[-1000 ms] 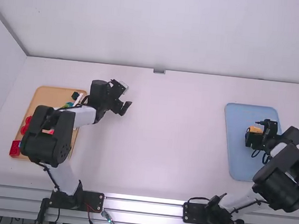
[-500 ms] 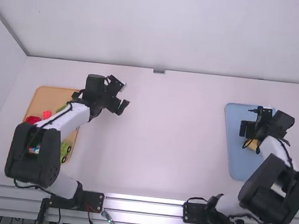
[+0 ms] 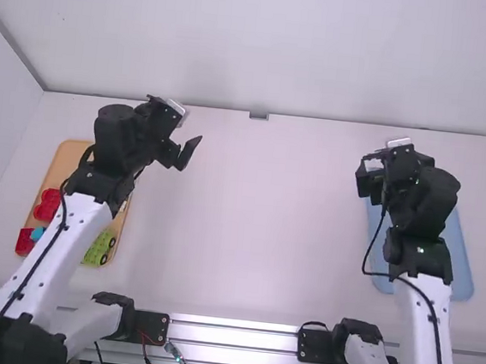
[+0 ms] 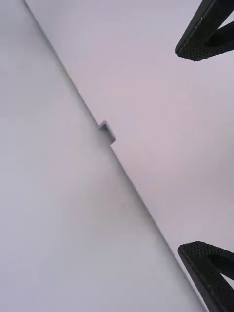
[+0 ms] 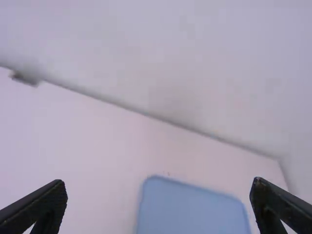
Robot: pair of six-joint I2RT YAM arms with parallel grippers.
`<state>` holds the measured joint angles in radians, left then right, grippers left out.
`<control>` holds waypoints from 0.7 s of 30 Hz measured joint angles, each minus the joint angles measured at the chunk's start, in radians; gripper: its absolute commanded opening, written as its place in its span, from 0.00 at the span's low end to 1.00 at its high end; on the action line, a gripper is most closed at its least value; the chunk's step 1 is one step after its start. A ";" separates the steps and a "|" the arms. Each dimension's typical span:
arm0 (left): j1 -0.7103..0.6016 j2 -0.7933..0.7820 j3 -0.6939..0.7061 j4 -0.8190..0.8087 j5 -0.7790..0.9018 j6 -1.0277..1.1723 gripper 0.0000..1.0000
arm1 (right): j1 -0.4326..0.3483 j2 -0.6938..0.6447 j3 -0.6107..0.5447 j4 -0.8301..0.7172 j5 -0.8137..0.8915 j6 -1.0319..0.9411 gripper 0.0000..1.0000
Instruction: Assemble lego blocks to make yellow taxi
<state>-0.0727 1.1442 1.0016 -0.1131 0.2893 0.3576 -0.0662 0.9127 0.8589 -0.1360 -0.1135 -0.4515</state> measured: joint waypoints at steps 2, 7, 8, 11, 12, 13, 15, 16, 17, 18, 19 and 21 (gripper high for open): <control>0.007 -0.023 -0.001 0.016 -0.004 -0.006 0.95 | 0.027 -0.036 0.000 0.018 0.004 0.006 0.95; 0.056 -0.084 -0.053 0.079 -0.045 -0.048 0.89 | 0.064 -0.099 -0.055 0.077 0.051 0.052 0.89; 0.064 -0.096 -0.071 0.088 -0.058 -0.060 0.87 | 0.065 -0.108 -0.075 0.089 0.063 0.064 0.88; 0.071 -0.123 -0.107 0.108 -0.091 -0.092 0.83 | 0.065 -0.131 -0.117 0.119 0.085 0.095 0.83; 0.071 -0.145 -0.133 0.109 -0.110 -0.113 0.80 | 0.065 -0.151 -0.139 0.128 0.093 0.116 0.80; 0.071 -0.158 -0.146 0.109 -0.120 -0.124 0.79 | 0.065 -0.169 -0.156 0.132 0.095 0.132 0.79; 0.071 -0.193 -0.181 0.108 -0.148 -0.154 0.75 | 0.065 -0.208 -0.189 0.133 0.099 0.160 0.75; 0.071 -0.217 -0.203 0.109 -0.167 -0.173 0.73 | 0.065 -0.235 -0.211 0.134 0.101 0.180 0.73; 0.071 -0.239 -0.223 0.108 -0.185 -0.191 0.71 | 0.065 -0.260 -0.232 0.134 0.101 0.201 0.70; 0.071 -0.249 -0.232 0.108 -0.193 -0.200 0.70 | 0.065 -0.269 -0.241 0.133 0.101 0.209 0.69; 0.071 -0.280 -0.259 0.108 -0.218 -0.227 0.67 | 0.065 -0.302 -0.271 0.133 0.102 0.238 0.66; 0.071 -0.317 -0.294 0.108 -0.240 -0.258 0.64 | 0.065 -0.337 -0.308 0.133 0.105 0.269 0.62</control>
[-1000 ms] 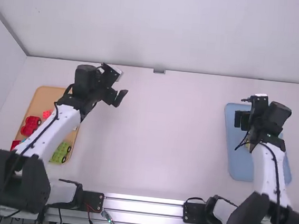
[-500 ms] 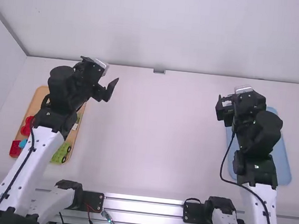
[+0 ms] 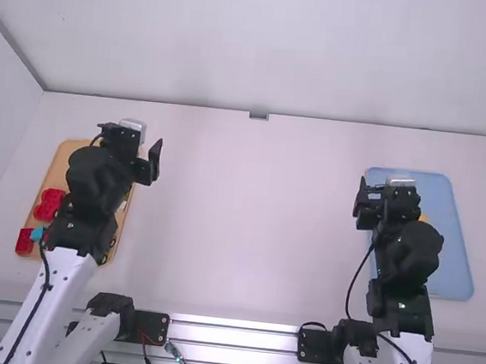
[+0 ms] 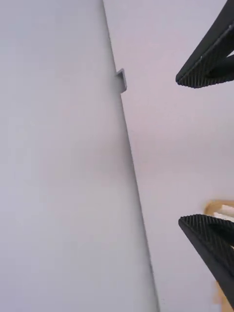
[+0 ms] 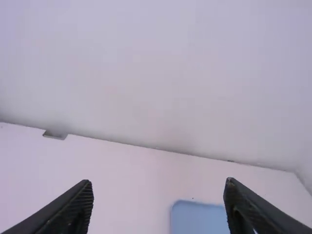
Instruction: Assemble lego blocks to make yellow taxi
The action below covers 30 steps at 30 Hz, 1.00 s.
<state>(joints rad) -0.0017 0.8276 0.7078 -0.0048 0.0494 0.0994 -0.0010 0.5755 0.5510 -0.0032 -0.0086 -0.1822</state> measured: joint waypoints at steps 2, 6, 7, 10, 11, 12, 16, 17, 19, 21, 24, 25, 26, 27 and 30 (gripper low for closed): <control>0.000 -0.046 -0.044 0.000 -0.016 -0.035 0.59 | 0.000 -0.049 -0.049 0.000 0.001 0.047 0.57; 0.000 -0.142 -0.141 0.002 -0.033 -0.074 0.49 | 0.000 -0.144 -0.146 0.000 0.005 0.124 0.48; 0.000 -0.163 -0.163 0.001 -0.036 -0.079 0.47 | 0.000 -0.165 -0.167 0.001 0.005 0.133 0.46; 0.000 -0.237 -0.236 0.002 -0.037 -0.085 0.39 | 0.000 -0.234 -0.237 0.000 0.006 0.155 0.38; 0.000 -0.259 -0.257 0.002 -0.037 -0.086 0.38 | 0.000 -0.259 -0.262 0.000 0.005 0.159 0.37; 0.000 -0.277 -0.275 0.002 -0.037 -0.088 0.36 | 0.000 -0.272 -0.275 0.000 0.005 0.162 0.35; 0.000 -0.365 -0.361 0.002 -0.038 -0.093 0.27 | 0.000 -0.350 -0.356 0.000 0.005 0.174 0.28; 0.000 -0.395 -0.389 0.002 -0.040 -0.093 0.25 | 0.000 -0.377 -0.383 0.000 0.005 0.175 0.25; 0.000 -0.446 -0.440 0.002 -0.043 -0.093 0.20 | 0.000 -0.420 -0.426 0.000 0.004 0.176 0.21; 0.000 -0.476 -0.472 0.001 -0.044 -0.093 0.17 | 0.000 -0.446 -0.452 0.000 0.006 0.175 0.19; 0.000 -0.530 -0.528 0.001 -0.044 -0.093 0.12 | 0.000 -0.490 -0.498 0.000 0.005 0.176 0.15; 0.000 -0.547 -0.545 0.001 -0.044 -0.093 0.10 | 0.000 -0.506 -0.513 0.000 0.005 0.176 0.13; 0.000 -0.566 -0.561 0.001 -0.044 -0.093 0.09 | 0.000 -0.521 -0.526 0.001 0.006 0.175 0.12; 0.000 -0.587 -0.581 0.002 -0.044 -0.094 0.07 | 0.000 -0.536 -0.539 0.005 0.006 0.177 0.10; 0.000 -0.632 -0.625 0.002 -0.045 -0.097 0.02 | 0.000 -0.564 -0.539 0.008 0.006 0.177 0.07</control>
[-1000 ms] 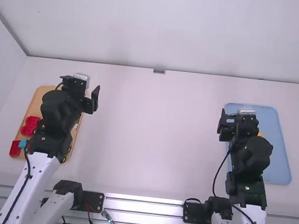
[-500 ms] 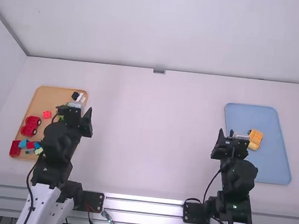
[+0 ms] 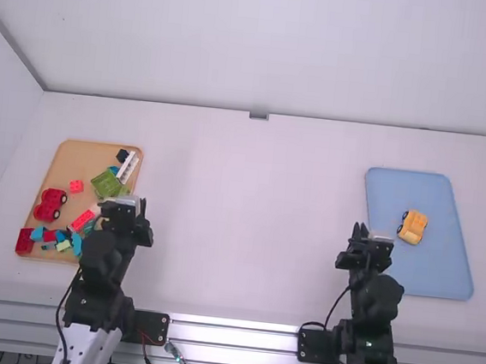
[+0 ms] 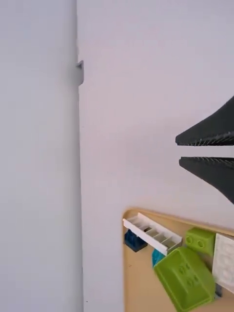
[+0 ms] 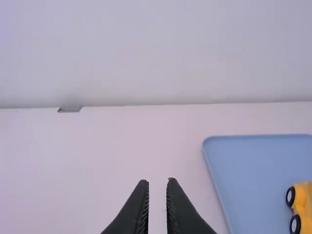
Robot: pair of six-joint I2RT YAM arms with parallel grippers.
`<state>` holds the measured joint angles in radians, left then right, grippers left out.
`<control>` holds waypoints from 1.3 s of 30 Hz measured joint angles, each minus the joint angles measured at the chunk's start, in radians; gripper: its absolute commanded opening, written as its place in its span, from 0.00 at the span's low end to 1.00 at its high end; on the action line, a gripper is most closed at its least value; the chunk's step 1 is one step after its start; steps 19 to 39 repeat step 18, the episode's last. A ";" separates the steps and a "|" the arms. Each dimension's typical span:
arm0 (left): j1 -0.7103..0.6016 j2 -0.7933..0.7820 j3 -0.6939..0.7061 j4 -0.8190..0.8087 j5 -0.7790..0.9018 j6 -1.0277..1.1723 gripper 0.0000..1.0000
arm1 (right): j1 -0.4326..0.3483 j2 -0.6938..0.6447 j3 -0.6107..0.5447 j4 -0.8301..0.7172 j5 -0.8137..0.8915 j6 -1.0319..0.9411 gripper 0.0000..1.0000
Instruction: Assemble lego blocks to make yellow taxi
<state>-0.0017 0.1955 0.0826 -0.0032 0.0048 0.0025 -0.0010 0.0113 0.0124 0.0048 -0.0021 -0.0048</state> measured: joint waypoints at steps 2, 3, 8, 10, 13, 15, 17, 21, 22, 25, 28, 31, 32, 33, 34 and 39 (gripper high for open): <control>0.000 -0.021 -0.022 0.000 -0.002 0.000 0.01 | 0.000 -0.003 0.000 0.000 -0.001 -0.002 0.05; 0.000 -0.039 -0.042 0.000 -0.002 -0.003 0.00 | 0.000 -0.003 0.000 0.000 0.000 0.000 0.04; 0.000 -0.097 -0.071 0.004 -0.003 -0.003 0.00 | 0.000 -0.003 0.000 0.000 -0.003 0.000 0.00; 0.000 -0.122 -0.071 0.004 -0.003 -0.003 0.00 | 0.000 -0.003 0.000 0.000 0.000 0.001 0.00; 0.000 -0.154 -0.071 0.004 -0.003 -0.003 0.00 | 0.000 -0.003 0.000 0.000 0.000 0.001 0.00; 0.000 -0.168 -0.071 0.004 -0.002 -0.003 0.00 | 0.000 -0.003 0.000 0.000 -0.002 0.002 0.00; 0.000 -0.183 -0.071 0.004 -0.003 -0.003 0.00 | 0.000 -0.003 0.000 0.000 0.000 0.001 0.00; 0.000 -0.187 -0.071 0.004 -0.002 -0.003 0.00 | 0.000 -0.003 0.000 0.000 0.000 0.003 0.00; 0.000 -0.187 -0.071 0.004 -0.002 -0.003 0.00 | 0.000 -0.003 0.000 0.000 0.000 0.003 0.00; 0.000 -0.187 -0.071 0.004 -0.002 -0.003 0.00 | 0.000 -0.003 0.000 0.000 0.000 0.003 0.00; 0.000 -0.187 -0.071 0.004 -0.002 -0.003 0.00 | 0.000 -0.003 0.000 0.000 0.000 0.003 0.00; 0.000 -0.187 -0.071 0.004 -0.002 -0.003 0.00 | 0.000 -0.003 0.000 0.000 0.000 0.003 0.00; 0.000 -0.187 -0.071 0.004 -0.002 -0.003 0.00 | 0.000 -0.003 0.000 0.000 0.000 0.003 0.00; 0.000 -0.187 -0.071 0.004 -0.002 -0.003 0.00 | 0.000 -0.003 0.000 0.000 0.000 0.003 0.00; 0.000 -0.187 -0.071 0.004 -0.002 -0.003 0.00 | 0.000 -0.003 0.000 0.000 0.000 0.003 0.00; 0.000 -0.187 -0.071 0.004 -0.002 -0.003 0.00 | 0.000 -0.003 0.000 0.000 0.000 0.003 0.00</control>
